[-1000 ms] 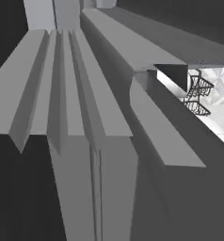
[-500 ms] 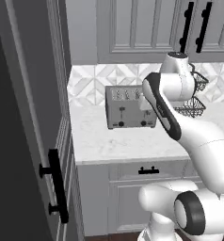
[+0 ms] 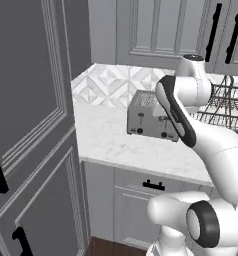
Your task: Take a straw from the drawer in front and place it inside the glass cup on the dining counter.
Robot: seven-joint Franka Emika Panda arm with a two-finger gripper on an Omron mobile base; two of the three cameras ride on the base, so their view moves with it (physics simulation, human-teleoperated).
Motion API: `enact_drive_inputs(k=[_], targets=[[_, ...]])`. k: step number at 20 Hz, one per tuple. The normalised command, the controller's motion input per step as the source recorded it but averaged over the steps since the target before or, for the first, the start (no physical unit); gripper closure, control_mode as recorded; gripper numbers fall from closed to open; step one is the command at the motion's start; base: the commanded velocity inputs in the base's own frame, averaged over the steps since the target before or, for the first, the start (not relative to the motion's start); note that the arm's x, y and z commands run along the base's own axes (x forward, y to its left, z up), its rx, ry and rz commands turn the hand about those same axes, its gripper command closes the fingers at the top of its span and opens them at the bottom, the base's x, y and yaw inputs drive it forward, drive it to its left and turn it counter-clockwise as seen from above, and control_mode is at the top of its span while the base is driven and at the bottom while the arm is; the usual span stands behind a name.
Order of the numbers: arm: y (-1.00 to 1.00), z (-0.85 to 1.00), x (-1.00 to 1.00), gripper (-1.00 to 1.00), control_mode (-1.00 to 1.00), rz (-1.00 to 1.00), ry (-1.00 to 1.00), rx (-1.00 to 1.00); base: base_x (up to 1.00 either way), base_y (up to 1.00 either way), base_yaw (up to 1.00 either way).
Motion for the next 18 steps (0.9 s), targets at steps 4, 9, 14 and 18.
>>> enact_drive_inputs(k=[4, 9, 14, 18], targets=[[0.0, 0.0, 0.0, -1.0, 1.0, 0.0, 0.0, 0.0, 0.0, -0.73, 0.54], [0.0, 0.0, 0.0, -1.0, 1.0, 0.0, 0.0, 0.0, -0.1, -0.6, 0.45], [0.0, 0.0, 0.0, -1.0, 1.0, 0.0, 0.0, 0.0, -0.13, -0.56, 0.46], [0.0, 0.0, 0.0, -1.0, 1.0, 0.0, 0.0, 0.0, -0.36, -0.63, 0.38]])
